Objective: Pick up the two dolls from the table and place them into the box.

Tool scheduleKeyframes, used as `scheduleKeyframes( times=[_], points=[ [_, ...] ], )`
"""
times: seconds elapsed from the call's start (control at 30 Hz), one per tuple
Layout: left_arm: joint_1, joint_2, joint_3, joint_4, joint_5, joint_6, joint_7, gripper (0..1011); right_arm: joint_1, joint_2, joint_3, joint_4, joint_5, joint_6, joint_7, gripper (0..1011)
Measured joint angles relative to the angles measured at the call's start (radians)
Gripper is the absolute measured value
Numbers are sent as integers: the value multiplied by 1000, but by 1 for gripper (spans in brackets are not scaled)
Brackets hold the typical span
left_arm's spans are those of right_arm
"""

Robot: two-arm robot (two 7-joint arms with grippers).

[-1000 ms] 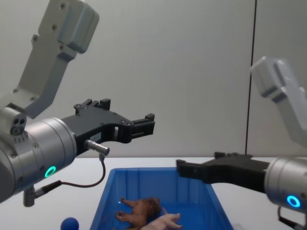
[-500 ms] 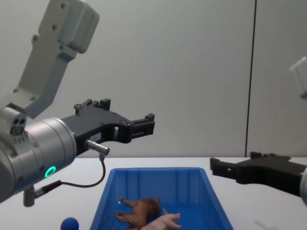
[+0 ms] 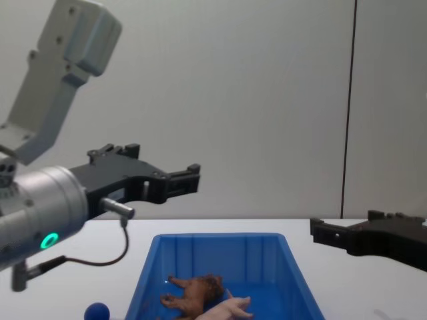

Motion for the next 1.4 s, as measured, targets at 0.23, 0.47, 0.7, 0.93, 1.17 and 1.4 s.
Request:
scheduleKeyframes(
  times=[0.23, 0.47, 0.7, 0.93, 1.17, 1.4],
  points=[
    [23, 41, -25, -25, -35, 38, -12, 1003, -5, 4, 2, -5, 2, -2, -7, 1001],
    [49, 89, -54, -41, -79, 64, -32, 1003, -8, 6, 4, -8, 4, -3, -10, 1001],
    [71, 132, -80, -44, -119, 84, -58, 1003, -10, 7, 5, -10, 4, -4, -12, 1001],
    [86, 165, -99, -29, -140, 98, -93, 1003, -11, 7, 5, -11, 5, -5, -14, 1001],
    [92, 186, -110, 0, -146, 103, -137, 1003, -11, 8, 5, -12, 5, -5, -15, 1001],
    [92, 197, -117, 39, -149, 103, -187, 1003, -12, 8, 5, -12, 5, -5, -15, 1001]
  ],
)
